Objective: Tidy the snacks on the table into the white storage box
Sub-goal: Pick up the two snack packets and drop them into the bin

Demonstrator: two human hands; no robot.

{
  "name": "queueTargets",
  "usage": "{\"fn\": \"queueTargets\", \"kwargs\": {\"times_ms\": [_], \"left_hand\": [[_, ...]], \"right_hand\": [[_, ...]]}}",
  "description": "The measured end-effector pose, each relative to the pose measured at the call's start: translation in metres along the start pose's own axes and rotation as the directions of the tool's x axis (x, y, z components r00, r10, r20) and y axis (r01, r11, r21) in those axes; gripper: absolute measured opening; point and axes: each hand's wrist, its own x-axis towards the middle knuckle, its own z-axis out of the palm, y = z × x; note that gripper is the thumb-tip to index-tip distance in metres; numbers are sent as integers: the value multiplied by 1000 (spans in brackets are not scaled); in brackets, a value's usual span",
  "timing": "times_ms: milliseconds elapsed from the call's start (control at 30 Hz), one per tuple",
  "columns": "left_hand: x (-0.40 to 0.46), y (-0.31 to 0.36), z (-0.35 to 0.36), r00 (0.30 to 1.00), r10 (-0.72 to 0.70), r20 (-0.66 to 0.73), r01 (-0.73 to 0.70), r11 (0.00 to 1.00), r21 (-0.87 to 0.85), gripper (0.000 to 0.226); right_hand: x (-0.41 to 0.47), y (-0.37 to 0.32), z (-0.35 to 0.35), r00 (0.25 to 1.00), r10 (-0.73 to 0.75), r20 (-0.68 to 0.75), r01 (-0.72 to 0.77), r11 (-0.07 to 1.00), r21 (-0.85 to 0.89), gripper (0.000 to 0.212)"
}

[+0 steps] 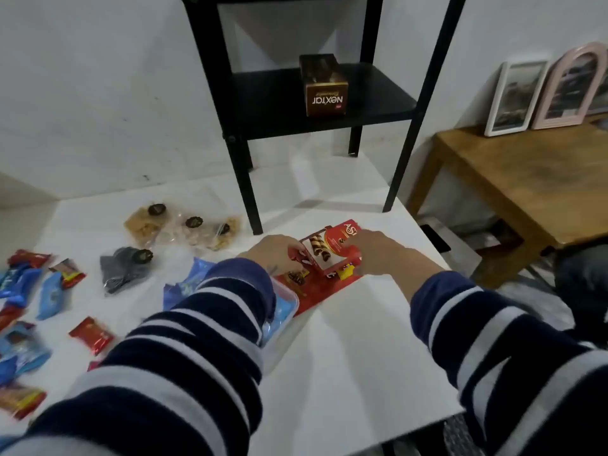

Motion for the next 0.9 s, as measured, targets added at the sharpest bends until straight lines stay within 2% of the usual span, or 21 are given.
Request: {"fn": "queueTargets", "kwargs": {"times_ms": [100,233,333,433,567,667,767,900], "left_hand": [[28,-21,4,998,-25,57,28,998,-57,55],[53,-41,16,996,-27,90,28,999,-17,64],[61,-47,22,999,-15,33,14,999,35,58],[64,-49,29,1000,-20,16,21,999,-45,53],[61,-43,31,996,-83,-19,84,995,47,54],[56,-30,34,995,-96,16,94,990,102,67],[52,-12,46,994,-111,23,105,976,191,79],[54,7,56,989,-147,-2,145,977,156,72]], "right_hand": [[37,-5,8,999,-13,-30,9,993,-122,80],[69,-8,14,997,-78,8,78,969,-234,92],[79,-4,14,996,-89,19,91,978,-187,92],[81,4,14,994,-101,-29,93,975,-204,93],[64,19,17,998,30,-59,-38,990,-135,97],[38,31,29,988,126,-93,-134,988,-82,92],[15,38,42,981,162,-107,-166,986,-30,89],[-9,46,52,956,269,-114,-258,960,105,90]]}}
